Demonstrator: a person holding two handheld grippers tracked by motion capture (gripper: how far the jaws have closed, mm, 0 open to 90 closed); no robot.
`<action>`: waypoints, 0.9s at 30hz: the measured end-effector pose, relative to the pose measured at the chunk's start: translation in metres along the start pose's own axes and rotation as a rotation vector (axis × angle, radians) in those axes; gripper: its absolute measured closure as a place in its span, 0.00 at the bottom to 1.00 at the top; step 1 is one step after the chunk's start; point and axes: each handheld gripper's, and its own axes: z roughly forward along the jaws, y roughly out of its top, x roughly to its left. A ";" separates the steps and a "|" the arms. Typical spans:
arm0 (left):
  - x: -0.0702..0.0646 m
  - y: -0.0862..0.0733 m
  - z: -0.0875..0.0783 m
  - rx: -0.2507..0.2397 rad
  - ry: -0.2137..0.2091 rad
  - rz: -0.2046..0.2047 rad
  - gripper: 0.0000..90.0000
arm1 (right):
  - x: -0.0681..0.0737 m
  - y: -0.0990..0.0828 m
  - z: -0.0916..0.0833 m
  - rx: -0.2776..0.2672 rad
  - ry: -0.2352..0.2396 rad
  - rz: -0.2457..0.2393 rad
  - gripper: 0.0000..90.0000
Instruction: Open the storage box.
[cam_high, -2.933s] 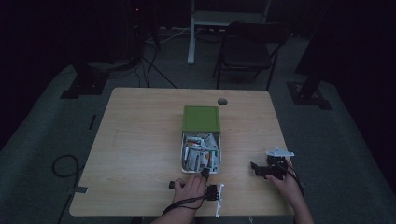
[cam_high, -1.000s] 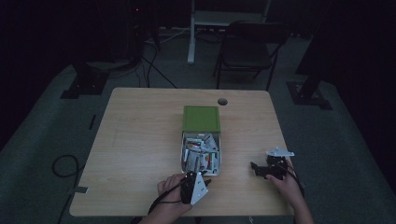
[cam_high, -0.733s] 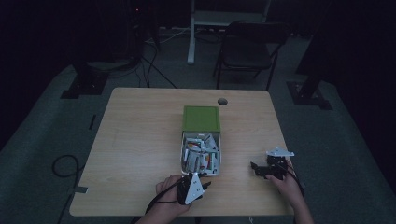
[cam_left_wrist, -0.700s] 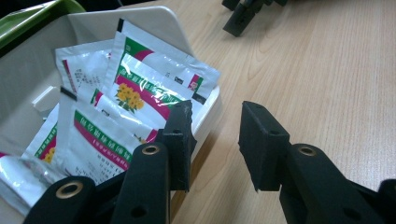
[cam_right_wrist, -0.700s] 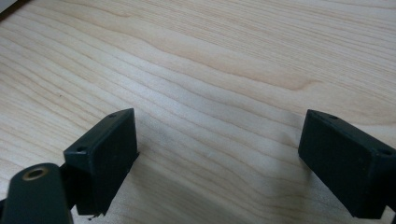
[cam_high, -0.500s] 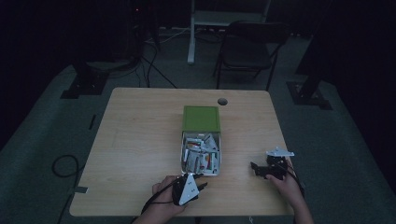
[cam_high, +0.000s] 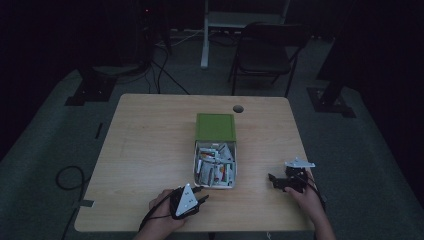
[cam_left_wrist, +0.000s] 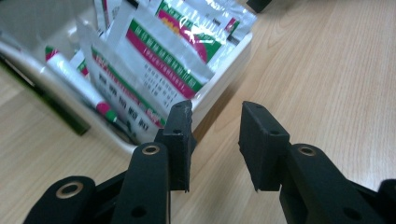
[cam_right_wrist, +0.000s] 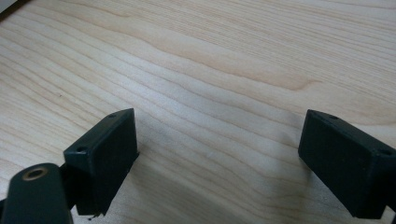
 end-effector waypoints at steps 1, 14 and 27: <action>0.001 -0.001 -0.001 0.005 -0.001 0.002 0.72 | 0.000 0.000 0.000 0.000 0.000 0.000 0.12; 0.017 -0.024 -0.014 0.035 0.069 -0.076 0.72 | 0.000 0.000 0.000 0.000 -0.001 0.000 0.12; 0.057 -0.044 -0.033 0.040 0.212 -0.207 0.72 | 0.000 0.000 0.000 0.000 0.001 0.000 0.12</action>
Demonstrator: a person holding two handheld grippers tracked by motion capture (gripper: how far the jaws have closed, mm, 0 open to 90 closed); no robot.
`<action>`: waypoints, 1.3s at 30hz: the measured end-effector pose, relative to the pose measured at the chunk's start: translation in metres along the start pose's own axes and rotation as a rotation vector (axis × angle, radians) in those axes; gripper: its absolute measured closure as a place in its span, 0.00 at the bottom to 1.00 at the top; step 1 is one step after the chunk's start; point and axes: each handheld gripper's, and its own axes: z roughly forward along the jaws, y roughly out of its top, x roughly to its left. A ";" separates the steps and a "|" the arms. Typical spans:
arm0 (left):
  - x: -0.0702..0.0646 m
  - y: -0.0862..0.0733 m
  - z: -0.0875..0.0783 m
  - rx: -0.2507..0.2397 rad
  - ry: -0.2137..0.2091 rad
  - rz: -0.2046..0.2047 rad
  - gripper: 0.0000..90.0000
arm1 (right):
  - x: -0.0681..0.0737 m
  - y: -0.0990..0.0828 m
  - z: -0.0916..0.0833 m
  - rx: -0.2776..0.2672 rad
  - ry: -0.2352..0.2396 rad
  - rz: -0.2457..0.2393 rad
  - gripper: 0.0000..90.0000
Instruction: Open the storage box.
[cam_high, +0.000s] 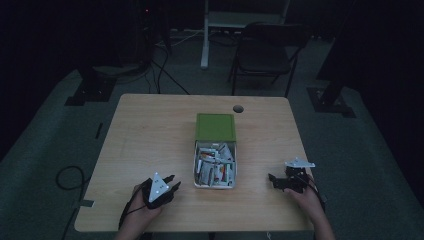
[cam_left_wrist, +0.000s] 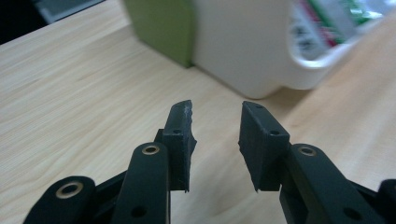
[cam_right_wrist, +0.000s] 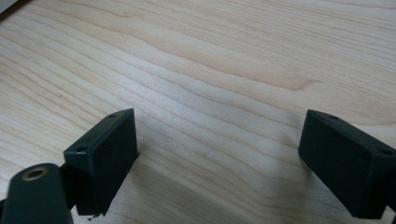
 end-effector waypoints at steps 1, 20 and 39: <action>0.003 -0.001 -0.001 -0.004 0.009 -0.013 0.72 | 0.000 0.000 0.000 0.000 0.000 0.000 0.12; 0.051 -0.016 -0.009 -0.003 0.128 -0.131 0.62 | 0.000 0.000 0.000 -0.001 -0.007 0.006 0.12; 0.077 -0.027 -0.017 0.079 0.218 -0.284 0.13 | 0.000 0.000 0.000 -0.002 -0.007 0.005 0.12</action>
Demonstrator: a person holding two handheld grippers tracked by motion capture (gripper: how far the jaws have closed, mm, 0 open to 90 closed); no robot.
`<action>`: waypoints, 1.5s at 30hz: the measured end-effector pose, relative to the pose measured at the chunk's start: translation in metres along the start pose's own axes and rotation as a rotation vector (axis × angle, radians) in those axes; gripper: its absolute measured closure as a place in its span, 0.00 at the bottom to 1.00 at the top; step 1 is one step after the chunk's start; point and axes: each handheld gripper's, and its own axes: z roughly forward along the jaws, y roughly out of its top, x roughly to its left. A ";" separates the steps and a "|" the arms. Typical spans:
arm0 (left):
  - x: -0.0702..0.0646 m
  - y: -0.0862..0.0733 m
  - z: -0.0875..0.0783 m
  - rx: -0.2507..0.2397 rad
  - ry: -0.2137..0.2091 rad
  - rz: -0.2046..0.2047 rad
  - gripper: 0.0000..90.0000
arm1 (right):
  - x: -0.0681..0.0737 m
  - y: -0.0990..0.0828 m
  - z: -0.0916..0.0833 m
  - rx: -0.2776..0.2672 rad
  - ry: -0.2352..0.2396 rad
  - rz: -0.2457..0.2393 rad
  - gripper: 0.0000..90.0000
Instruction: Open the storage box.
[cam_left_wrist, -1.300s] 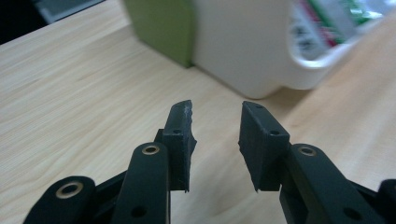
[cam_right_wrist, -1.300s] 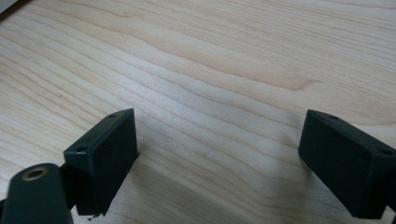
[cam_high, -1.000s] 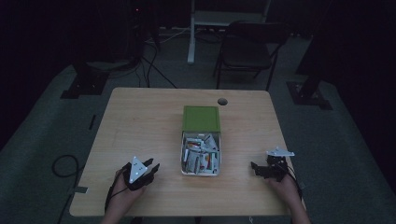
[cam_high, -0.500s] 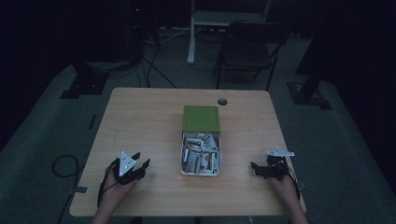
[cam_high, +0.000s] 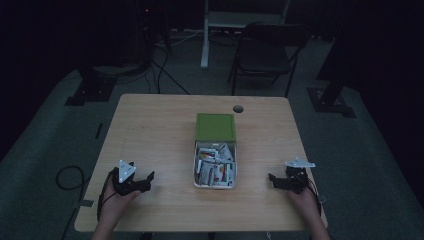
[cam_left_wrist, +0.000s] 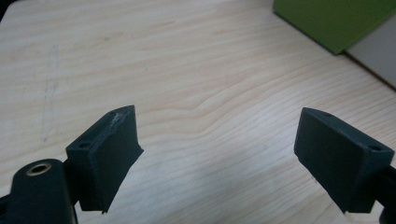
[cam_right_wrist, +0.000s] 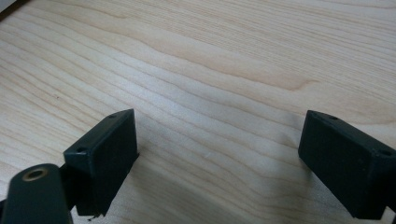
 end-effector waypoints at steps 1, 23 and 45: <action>0.001 -0.001 0.000 0.013 0.002 -0.006 0.11 | 0.000 0.000 0.000 0.000 0.000 0.000 0.12; 0.024 -0.012 0.004 0.104 0.165 -0.107 0.01 | 0.000 0.000 0.001 0.001 0.010 -0.010 0.11; 0.024 -0.014 0.019 0.248 0.125 -0.153 0.01 | 0.003 -0.001 0.000 0.002 0.022 -0.021 0.11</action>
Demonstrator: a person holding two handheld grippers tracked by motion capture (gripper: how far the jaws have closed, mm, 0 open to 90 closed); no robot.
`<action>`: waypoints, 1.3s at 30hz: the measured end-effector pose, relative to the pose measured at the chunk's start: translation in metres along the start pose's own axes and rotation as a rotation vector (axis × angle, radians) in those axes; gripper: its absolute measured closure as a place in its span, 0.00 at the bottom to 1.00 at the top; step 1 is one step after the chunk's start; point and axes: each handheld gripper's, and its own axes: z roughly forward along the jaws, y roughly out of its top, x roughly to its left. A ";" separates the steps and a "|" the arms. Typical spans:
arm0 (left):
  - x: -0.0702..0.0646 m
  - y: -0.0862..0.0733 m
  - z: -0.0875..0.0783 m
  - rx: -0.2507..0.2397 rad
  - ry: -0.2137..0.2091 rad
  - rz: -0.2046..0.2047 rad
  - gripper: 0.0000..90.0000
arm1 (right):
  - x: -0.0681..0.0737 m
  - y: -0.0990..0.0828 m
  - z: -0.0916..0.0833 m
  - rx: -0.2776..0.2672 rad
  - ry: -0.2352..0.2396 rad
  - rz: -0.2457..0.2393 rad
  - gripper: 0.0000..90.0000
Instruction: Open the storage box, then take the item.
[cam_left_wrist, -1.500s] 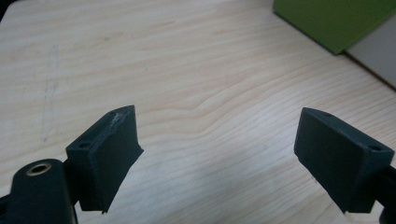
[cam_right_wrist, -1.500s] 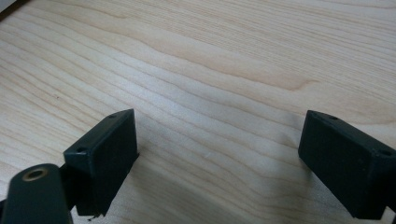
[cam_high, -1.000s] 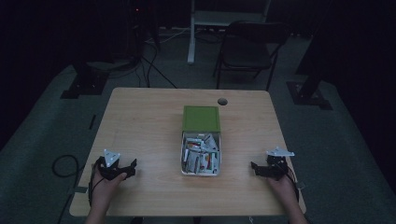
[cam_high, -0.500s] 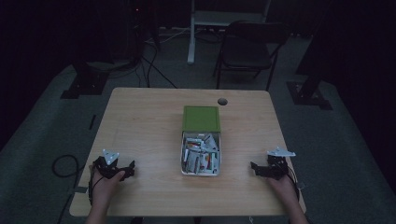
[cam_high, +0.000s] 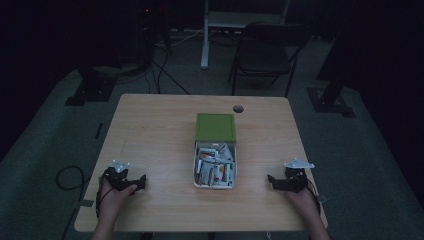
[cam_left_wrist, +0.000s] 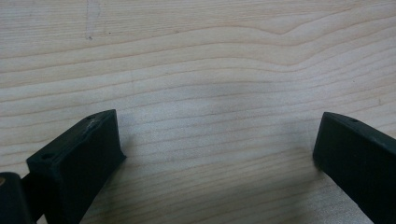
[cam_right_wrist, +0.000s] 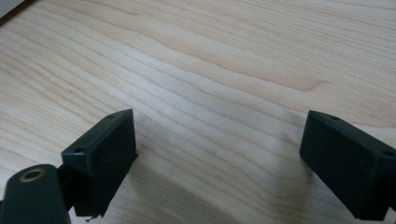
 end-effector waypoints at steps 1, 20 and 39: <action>0.000 0.000 0.000 0.001 0.000 0.000 0.01 | 0.000 0.000 0.000 0.000 0.001 0.000 0.11; 0.000 0.000 0.000 0.000 0.001 -0.003 0.01 | 0.002 0.004 -0.007 0.052 0.070 0.046 0.12; 0.000 0.000 0.000 0.000 0.002 -0.002 0.01 | 0.017 0.025 -0.019 0.030 0.090 0.075 0.14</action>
